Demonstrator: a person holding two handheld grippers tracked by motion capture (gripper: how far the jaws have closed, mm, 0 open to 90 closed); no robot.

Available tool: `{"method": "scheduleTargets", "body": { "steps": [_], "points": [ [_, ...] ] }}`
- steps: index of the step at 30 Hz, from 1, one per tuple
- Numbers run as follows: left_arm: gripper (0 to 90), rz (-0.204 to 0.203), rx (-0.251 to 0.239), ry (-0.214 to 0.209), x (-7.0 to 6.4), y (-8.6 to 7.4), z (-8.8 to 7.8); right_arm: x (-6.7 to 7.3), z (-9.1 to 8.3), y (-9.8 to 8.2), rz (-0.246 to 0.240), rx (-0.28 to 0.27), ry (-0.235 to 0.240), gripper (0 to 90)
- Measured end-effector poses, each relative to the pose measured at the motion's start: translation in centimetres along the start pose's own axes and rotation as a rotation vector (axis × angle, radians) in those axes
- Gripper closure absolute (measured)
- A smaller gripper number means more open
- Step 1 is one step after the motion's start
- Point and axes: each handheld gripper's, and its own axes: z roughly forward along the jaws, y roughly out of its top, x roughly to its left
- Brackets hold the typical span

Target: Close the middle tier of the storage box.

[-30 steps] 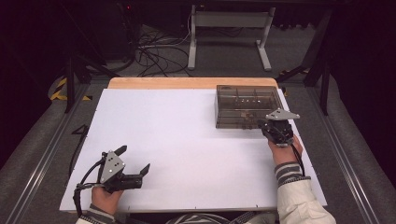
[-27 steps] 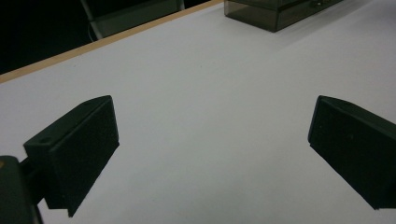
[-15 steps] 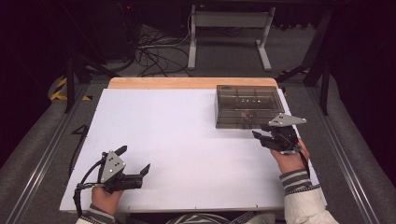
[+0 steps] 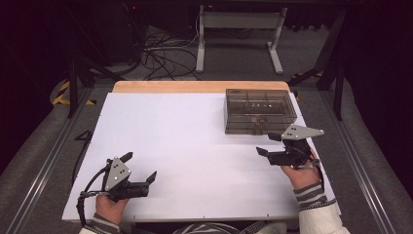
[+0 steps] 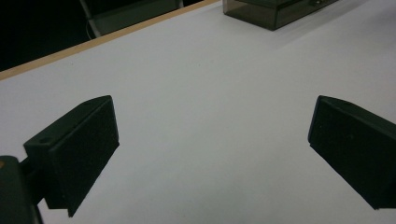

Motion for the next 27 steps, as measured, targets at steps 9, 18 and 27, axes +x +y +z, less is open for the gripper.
{"method": "scheduleTargets", "body": {
  "steps": [9,18,27],
  "points": [
    [2.6,0.000,0.000,0.000,0.0,0.0,0.0,1.2,0.0,-1.0,-0.040,-0.060,0.111,15.8],
    [2.6,0.000,-0.001,-0.002,-0.1,0.0,0.0,2.1,0.5,-2.0,-0.035,-0.079,0.136,8.5],
    [2.6,0.002,0.001,-0.006,-0.1,0.0,-0.1,2.5,1.7,-3.5,-0.028,-0.069,0.167,6.9]
  ]
}}
